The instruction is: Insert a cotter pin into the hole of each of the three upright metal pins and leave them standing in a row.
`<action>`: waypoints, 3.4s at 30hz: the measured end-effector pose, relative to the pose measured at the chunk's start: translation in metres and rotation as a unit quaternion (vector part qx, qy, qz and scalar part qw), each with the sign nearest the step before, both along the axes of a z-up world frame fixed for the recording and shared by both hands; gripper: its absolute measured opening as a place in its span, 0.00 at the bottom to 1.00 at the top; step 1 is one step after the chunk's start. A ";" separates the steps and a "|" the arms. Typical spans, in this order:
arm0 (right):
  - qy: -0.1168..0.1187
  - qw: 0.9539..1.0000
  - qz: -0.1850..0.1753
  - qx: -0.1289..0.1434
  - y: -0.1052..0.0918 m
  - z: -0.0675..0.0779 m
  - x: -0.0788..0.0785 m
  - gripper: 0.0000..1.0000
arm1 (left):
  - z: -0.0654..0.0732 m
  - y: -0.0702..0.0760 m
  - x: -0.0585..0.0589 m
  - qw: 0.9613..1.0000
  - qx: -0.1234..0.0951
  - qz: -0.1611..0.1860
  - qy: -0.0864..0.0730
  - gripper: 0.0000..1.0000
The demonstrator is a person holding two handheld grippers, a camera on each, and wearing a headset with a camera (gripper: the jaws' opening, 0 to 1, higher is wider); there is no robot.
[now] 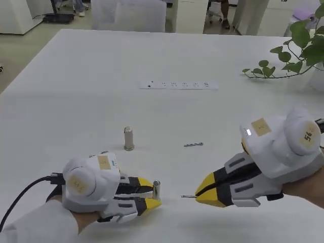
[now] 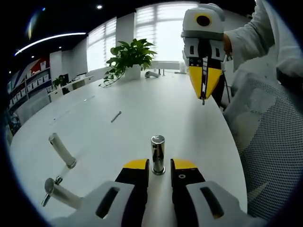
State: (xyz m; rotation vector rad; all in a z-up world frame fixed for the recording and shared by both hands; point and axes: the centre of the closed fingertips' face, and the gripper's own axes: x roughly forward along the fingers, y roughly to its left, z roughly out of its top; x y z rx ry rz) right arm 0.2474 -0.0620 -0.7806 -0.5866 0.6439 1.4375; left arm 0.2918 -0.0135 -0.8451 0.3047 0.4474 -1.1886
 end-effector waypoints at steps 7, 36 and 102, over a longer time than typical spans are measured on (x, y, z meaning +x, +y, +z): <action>0.000 1.000 -0.021 -0.008 0.003 -0.008 0.012 0.04 | -0.004 -0.001 0.001 1.000 -0.001 -0.005 -0.003 0.13; -0.003 0.999 -0.030 -0.020 0.028 -0.025 0.034 0.04 | -0.008 -0.003 0.002 1.000 -0.024 -0.004 -0.006 0.07; 0.023 0.999 0.021 0.008 0.046 -0.031 0.038 0.04 | -0.008 -0.003 0.005 1.000 -0.029 0.001 -0.001 0.06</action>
